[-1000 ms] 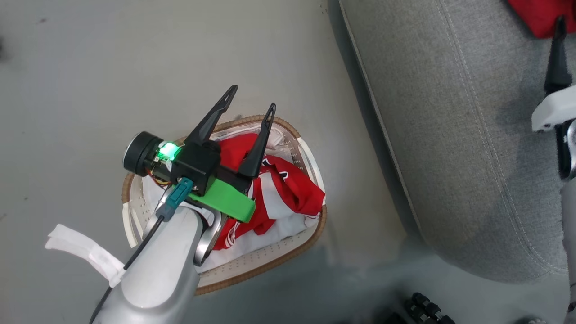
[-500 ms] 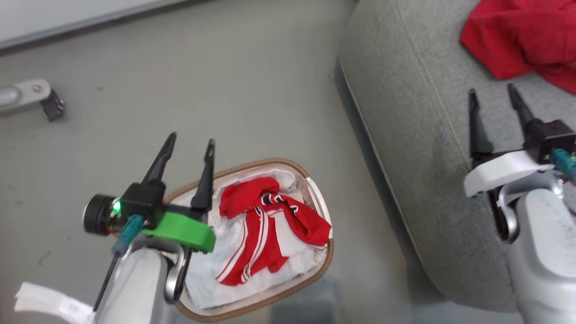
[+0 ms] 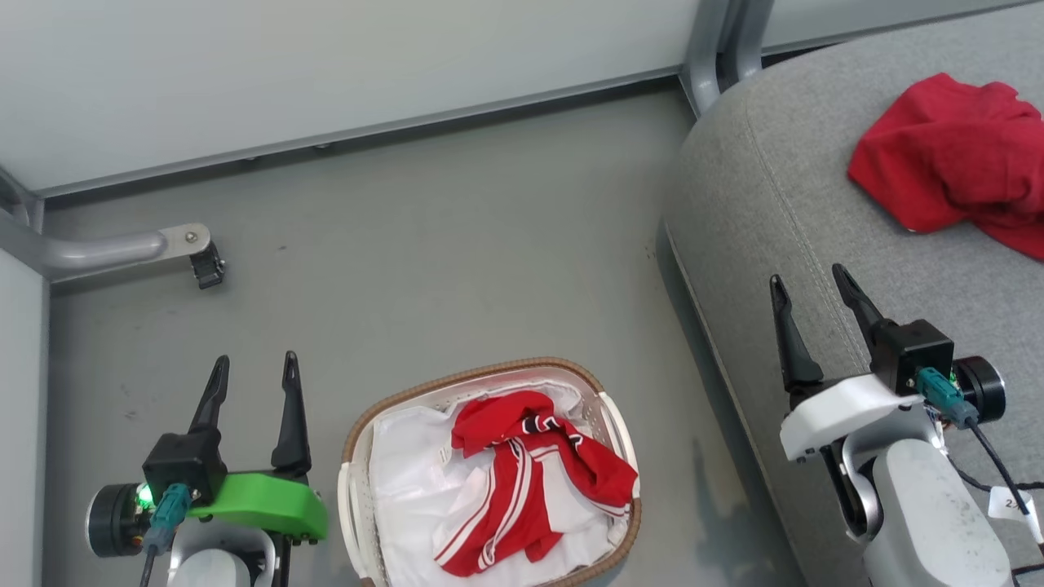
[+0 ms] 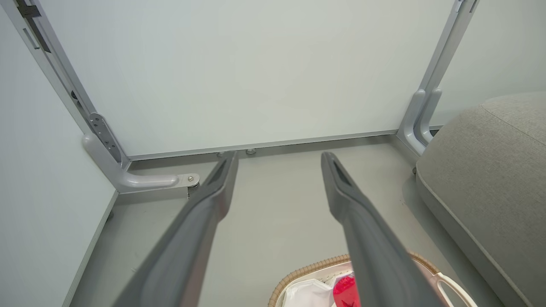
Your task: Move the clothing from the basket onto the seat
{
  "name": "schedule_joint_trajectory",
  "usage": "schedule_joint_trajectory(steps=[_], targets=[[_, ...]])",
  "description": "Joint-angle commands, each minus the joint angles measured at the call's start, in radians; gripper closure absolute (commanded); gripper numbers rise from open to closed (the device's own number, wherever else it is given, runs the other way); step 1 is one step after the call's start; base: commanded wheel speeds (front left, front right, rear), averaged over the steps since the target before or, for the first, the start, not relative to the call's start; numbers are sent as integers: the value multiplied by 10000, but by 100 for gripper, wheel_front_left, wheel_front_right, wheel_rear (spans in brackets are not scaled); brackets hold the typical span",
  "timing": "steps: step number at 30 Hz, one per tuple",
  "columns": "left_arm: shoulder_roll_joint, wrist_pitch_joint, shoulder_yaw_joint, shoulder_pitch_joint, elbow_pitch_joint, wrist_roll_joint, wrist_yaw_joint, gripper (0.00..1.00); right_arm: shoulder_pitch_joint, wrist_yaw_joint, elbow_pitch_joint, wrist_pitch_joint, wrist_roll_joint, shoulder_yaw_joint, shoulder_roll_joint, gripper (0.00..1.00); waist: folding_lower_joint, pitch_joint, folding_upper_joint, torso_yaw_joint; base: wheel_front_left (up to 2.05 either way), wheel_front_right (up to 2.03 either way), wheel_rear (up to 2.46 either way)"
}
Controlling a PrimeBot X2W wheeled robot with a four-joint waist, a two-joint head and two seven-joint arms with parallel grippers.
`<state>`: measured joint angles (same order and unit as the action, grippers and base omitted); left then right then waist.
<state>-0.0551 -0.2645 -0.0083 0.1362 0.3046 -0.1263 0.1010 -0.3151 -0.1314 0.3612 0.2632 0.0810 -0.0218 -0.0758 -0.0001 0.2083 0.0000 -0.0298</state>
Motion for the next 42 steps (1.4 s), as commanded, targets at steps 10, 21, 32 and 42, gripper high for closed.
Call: schedule_joint_trajectory(steps=[10,21,32,42], targets=[[38,2,501,-1141,-23,-261,-89,0,1214,14,77,23,67,-178,180,0,1,-1334,0,650,0,0,0],[40,2,210,-1585,-57,-477,-155,0,1466,14,117,23,130,-444,230,0,1,-1553,0,553,0,0,0],[36,4,-1274,-144,1186,-919,62,0,243,14,-570,23,167,-742,231,0,1,152,0,63,0,0,0],[21,2,-3299,2066,2956,-1630,112,0,-1269,14,-1491,23,148,-771,121,0,1,2505,0,-530,0,0,0]])
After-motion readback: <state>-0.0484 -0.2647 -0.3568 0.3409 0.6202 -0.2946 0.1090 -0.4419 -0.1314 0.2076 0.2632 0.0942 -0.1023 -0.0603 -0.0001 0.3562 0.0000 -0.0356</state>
